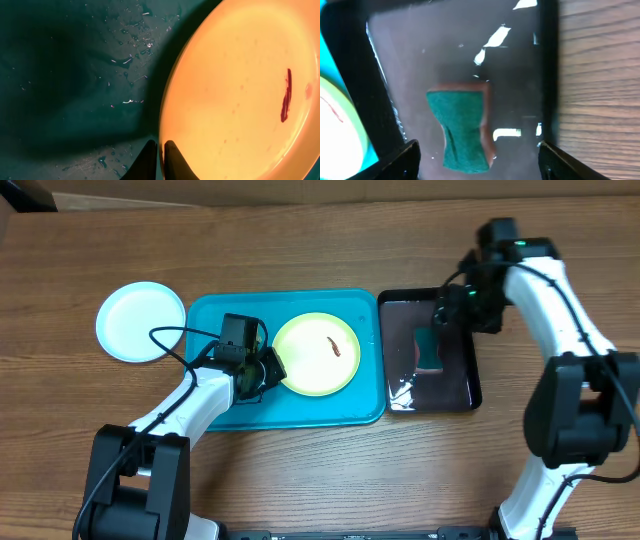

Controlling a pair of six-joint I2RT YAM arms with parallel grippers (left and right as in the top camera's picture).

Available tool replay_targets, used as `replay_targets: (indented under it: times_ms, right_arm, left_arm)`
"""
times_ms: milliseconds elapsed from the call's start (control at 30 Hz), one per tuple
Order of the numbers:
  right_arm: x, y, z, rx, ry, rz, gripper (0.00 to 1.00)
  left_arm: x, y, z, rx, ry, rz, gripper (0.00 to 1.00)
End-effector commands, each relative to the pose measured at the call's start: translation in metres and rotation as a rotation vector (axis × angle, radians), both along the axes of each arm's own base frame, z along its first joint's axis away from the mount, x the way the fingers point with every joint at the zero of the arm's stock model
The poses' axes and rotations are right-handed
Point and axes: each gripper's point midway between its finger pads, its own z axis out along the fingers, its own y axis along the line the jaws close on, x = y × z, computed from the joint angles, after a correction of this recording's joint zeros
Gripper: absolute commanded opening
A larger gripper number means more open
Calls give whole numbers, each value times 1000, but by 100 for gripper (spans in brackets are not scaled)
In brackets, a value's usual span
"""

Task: Clean dirty plates on tray and stack at the side
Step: 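Reach the right gripper into the black tray and grasp the sponge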

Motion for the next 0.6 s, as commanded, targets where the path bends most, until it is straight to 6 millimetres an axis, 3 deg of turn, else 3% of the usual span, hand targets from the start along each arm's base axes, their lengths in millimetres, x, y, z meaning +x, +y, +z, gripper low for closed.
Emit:
replay_targets:
  times_ms: [0,367,500,567]
  right_arm:
    - [-3,6,3,-151,-32,80,78]
    - [-25,27,-28,-173,16,123,70]
    - [-31,30,-46,-150,21,125,52]
    - [-34,36,-53,-114,25,127,52]
  left_arm:
    - [0,4,-3,24,2,-9,9]
    - [0,4,-4,24,3,-9,9]
    - [0,4,-3,24,2,-8,9]
    - [0,4,-3,24,2,-8,8]
